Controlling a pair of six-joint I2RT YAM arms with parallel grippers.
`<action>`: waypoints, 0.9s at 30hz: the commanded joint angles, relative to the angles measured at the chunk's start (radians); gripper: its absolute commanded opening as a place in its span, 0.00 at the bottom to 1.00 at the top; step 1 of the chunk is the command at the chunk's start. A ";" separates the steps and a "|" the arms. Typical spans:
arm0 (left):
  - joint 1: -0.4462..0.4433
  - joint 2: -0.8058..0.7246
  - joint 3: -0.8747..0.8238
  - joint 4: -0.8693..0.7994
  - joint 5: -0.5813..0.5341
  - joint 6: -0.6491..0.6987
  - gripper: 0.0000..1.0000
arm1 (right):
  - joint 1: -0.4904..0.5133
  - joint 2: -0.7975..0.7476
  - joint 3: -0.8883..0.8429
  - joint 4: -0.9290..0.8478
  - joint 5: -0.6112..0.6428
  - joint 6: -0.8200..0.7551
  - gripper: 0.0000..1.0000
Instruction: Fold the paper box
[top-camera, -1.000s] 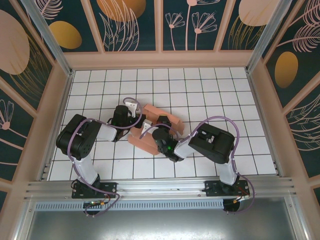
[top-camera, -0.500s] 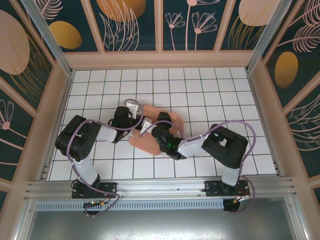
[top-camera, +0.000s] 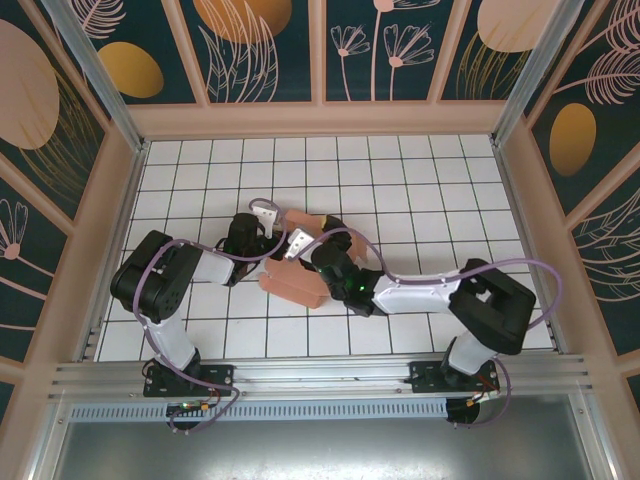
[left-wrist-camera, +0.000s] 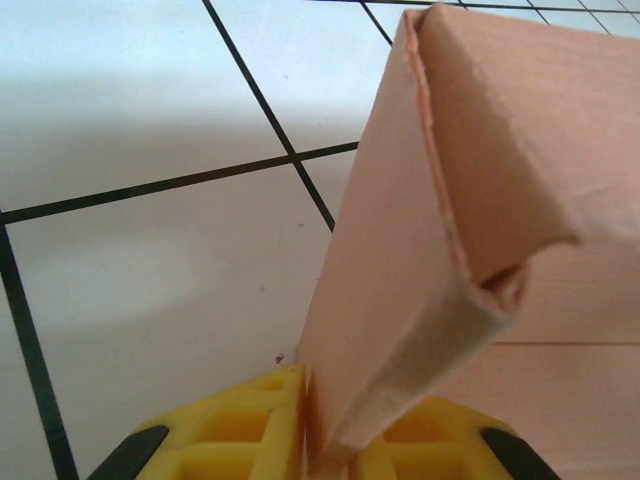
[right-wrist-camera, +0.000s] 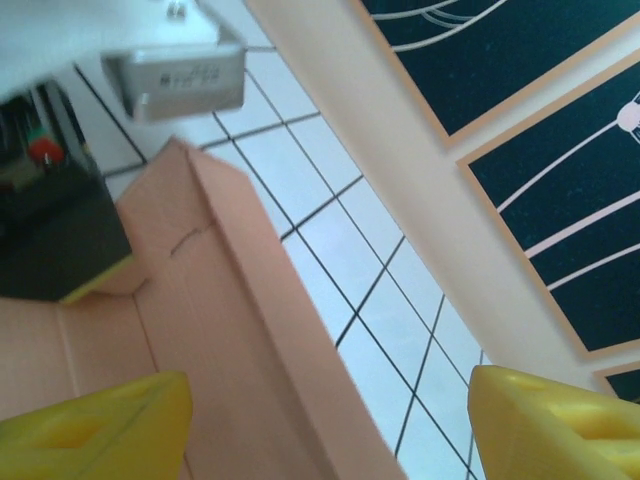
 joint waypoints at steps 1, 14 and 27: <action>-0.006 -0.017 -0.019 -0.001 -0.025 0.020 0.17 | 0.004 -0.092 -0.015 -0.018 -0.054 0.149 0.74; -0.006 -0.001 -0.086 0.147 -0.044 0.001 0.17 | -0.317 -0.298 0.075 -0.204 -0.477 0.820 0.78; -0.039 -0.013 -0.084 0.114 -0.052 0.093 0.16 | -0.475 0.221 0.612 -0.694 -0.929 1.034 0.71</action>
